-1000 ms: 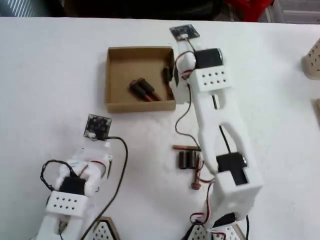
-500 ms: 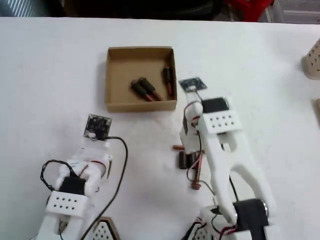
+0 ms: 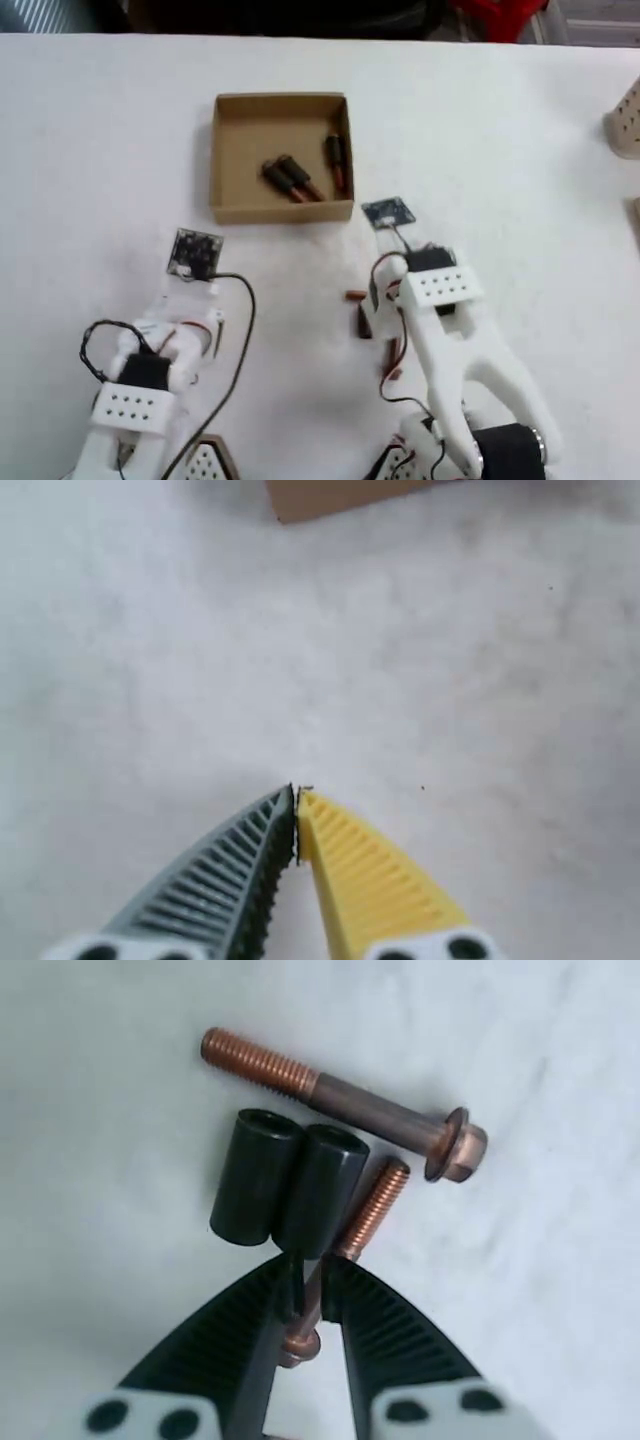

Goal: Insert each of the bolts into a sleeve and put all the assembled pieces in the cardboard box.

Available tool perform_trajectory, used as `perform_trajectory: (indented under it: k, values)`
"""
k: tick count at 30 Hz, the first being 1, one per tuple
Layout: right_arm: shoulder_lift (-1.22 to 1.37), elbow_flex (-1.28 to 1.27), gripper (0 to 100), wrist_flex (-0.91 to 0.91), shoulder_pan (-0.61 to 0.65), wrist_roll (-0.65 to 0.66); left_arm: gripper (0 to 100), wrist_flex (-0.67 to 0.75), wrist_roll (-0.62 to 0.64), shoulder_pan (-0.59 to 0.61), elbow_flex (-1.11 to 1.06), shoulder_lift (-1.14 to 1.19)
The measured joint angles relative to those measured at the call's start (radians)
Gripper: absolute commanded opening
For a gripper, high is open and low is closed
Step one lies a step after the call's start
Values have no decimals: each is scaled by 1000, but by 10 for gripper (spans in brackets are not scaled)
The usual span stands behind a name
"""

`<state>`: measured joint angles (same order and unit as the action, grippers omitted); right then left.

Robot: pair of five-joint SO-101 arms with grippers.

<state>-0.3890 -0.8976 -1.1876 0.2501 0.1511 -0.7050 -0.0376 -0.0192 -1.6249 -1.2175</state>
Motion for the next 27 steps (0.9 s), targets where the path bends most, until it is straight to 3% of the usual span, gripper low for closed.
perform_trajectory:
  k: [9, 27]
  values:
    - [0, -25, 21, 120, -3, -166, 32, 0, 0, 0, 0, 0]
    - [-12, -41, 28, 146, 63, -181, 32, 0, 0, 0, 0, 0]
